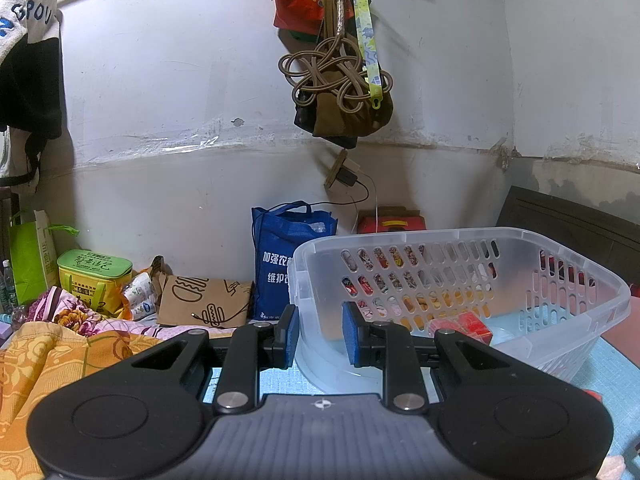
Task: Organize objects
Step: 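Lift the KENT box over the basket and open the right gripper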
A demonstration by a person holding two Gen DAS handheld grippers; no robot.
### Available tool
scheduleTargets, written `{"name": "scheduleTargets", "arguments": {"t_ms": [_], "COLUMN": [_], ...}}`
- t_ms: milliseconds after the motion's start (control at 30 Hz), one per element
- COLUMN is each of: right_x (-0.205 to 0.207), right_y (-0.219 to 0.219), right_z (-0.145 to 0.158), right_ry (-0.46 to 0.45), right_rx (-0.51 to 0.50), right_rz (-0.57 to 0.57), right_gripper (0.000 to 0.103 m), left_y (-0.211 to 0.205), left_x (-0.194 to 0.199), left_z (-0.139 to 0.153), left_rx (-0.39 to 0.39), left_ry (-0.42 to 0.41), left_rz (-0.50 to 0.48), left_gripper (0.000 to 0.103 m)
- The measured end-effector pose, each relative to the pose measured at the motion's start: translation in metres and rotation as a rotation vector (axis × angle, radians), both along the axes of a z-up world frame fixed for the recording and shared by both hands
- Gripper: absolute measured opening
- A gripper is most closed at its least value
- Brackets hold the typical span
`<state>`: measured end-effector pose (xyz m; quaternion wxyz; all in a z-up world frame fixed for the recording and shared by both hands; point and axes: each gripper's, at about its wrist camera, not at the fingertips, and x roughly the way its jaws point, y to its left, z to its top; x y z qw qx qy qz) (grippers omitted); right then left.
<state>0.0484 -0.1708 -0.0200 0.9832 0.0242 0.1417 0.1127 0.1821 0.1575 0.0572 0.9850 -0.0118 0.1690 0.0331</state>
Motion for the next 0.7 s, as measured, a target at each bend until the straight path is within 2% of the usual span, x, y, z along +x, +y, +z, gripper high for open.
{"name": "scheduleTargets", "arguments": {"t_ms": [133, 233, 333, 500, 700], "right_x": [0.0, 0.001, 0.018, 0.079, 0.117], "right_y": [0.001, 0.007, 0.019, 0.046, 0.077], "right_z": [0.018, 0.042, 0.064, 0.089, 0.088], "right_ry": [-0.046, -0.119, -0.151, -0.079, -0.046], "right_rx": [-0.004, -0.029, -0.056, -0.023, -0.086], "right_rz": [0.013, 0.03, 0.069, 0.141, 0.131], "right_gripper": [0.042, 0.042, 0.042, 0.042, 0.043], "left_y": [-0.001, -0.001, -0.002, -0.006, -0.006], "left_x": [0.0, 0.0, 0.0, 0.001, 0.0], "left_z": [0.0, 0.0, 0.001, 0.004, 0.004], "left_rx": [0.0, 0.0, -0.001, 0.007, -0.006], "left_ry": [0.0, 0.0, 0.0, 0.002, 0.001], "left_rz": [0.0, 0.0, 0.001, 0.003, -0.005], "left_gripper": [0.028, 0.028, 0.028, 0.028, 0.029]}}
